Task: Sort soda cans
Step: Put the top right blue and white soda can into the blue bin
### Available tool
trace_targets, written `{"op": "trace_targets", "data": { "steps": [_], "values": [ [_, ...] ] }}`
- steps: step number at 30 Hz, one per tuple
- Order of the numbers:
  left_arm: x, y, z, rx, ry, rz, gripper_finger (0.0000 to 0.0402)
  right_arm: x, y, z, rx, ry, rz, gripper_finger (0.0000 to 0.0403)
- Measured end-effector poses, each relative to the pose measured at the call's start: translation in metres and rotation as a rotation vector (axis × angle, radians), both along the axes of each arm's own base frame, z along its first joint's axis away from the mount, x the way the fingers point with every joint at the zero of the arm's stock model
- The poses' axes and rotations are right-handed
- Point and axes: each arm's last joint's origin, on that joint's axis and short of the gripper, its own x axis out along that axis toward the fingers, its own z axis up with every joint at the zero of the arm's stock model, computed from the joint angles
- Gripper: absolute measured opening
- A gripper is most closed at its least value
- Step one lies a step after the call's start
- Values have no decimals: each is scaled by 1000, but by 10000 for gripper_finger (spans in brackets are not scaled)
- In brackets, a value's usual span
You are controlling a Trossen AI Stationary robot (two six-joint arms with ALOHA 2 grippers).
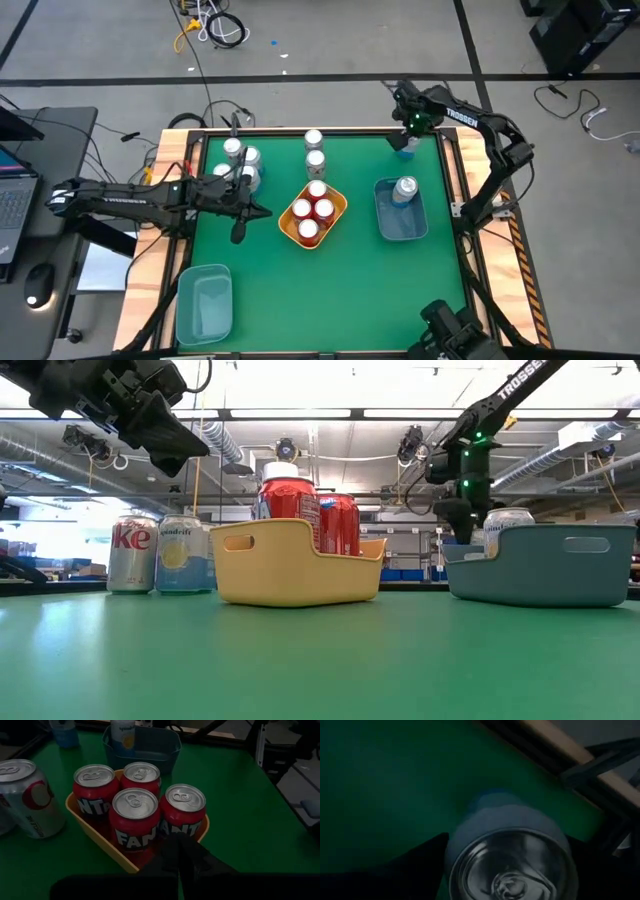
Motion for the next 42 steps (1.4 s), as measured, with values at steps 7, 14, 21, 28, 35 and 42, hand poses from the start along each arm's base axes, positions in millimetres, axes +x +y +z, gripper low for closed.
{"op": "trace_targets", "data": {
  "steps": [7, 14, 21, 28, 35, 42],
  "values": [
    [0, 0, 0, 0, 0, 0, 1, -1, 0, 2, 3, 8, 56, 337],
    [0, 0, 0, 0, -1, 0, 1, -1, 1, 4, -7, 11, 94, 288],
    [0, 0, 1, 5, -9, 12, 1, 17, 16, 59, 29, 33, 181, 288],
    [0, 0, 1, 7, -9, 14, 1, 55, 67, 139, -19, -38, 303, 288],
    [0, 0, 1, 6, -7, 14, 1, 90, 127, 149, 14, -79, 443, 288],
    [0, 0, 0, 6, 2, 14, 1, 105, 163, 123, 88, -1, 514, 288]
  ]
}}
